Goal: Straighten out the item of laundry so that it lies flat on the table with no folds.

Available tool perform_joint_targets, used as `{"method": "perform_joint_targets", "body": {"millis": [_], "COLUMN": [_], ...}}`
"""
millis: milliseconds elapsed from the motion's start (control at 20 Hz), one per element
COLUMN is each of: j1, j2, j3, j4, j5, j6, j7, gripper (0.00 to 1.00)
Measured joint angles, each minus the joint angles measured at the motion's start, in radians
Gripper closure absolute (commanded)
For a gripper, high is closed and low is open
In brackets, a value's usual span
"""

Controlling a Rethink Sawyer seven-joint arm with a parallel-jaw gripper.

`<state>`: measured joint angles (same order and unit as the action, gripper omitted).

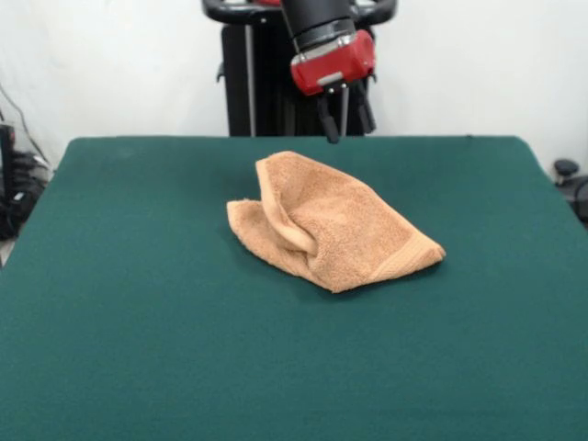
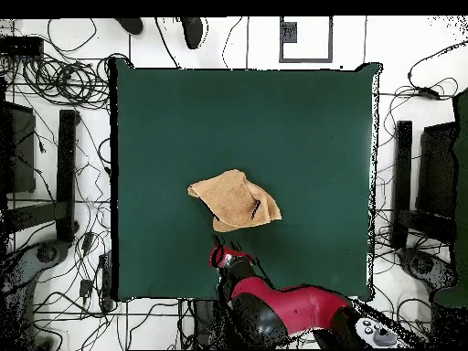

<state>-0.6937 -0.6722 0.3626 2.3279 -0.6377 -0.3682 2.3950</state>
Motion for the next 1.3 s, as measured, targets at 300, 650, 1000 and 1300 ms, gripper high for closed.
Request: {"method": "perform_joint_targets", "body": {"millis": [300,650,1000,1300], "j1": [0.176,0.269,0.282,0.308], "j2": [-0.002,-0.016,-0.03,-0.075], "j3": [-0.184,-0.285,-0.358,-0.436], "j4": [-0.001,0.0,0.0,0.005], "j5": [-0.004,-0.035,-0.02,0.062], "j6": [-0.142,-0.29,-0.313,-0.313], "j7": [0.0,0.0,0.0,0.0], "gripper": [0.0,0.0,0.0,0.0]}}
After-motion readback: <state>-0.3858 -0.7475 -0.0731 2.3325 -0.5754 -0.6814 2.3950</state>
